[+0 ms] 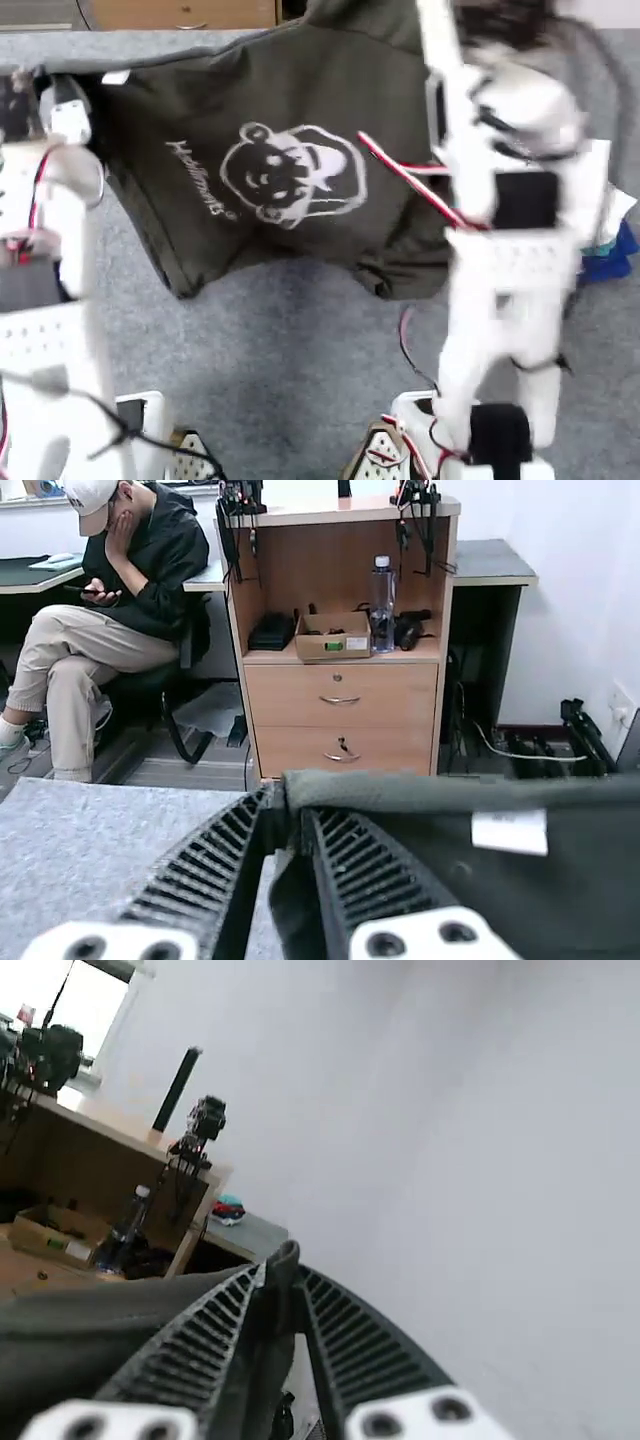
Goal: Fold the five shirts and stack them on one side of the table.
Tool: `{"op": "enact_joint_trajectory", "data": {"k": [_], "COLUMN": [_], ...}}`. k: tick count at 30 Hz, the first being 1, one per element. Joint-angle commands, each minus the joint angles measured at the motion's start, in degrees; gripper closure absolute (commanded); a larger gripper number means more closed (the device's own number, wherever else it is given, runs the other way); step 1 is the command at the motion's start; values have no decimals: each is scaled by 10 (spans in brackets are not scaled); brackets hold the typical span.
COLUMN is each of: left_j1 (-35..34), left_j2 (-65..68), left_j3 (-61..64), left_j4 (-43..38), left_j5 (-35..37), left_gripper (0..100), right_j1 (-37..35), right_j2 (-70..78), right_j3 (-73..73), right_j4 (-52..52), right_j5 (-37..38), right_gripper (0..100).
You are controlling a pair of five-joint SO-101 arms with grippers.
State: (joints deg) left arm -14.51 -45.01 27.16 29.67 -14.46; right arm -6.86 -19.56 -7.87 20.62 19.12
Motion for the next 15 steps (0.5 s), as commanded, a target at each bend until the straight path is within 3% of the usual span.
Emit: {"op": "enact_joint_trajectory", "data": {"k": [1,9,15], "left_j1": [-4,-9,8], "left_j2": [89,227,245], "left_j3": [-43,-210,-238], "left_j4": [-29,56,126], "left_j5": [0,0,0], "left_gripper": [982,982,982], "right_j1": [-6,-3,-4], "right_j2": [26,73,83], "right_j3": [96,95,80], "right_j4": [-143,-162,-160], "right_j5": [29,30,32], "right_gripper": [997,997,997]}}
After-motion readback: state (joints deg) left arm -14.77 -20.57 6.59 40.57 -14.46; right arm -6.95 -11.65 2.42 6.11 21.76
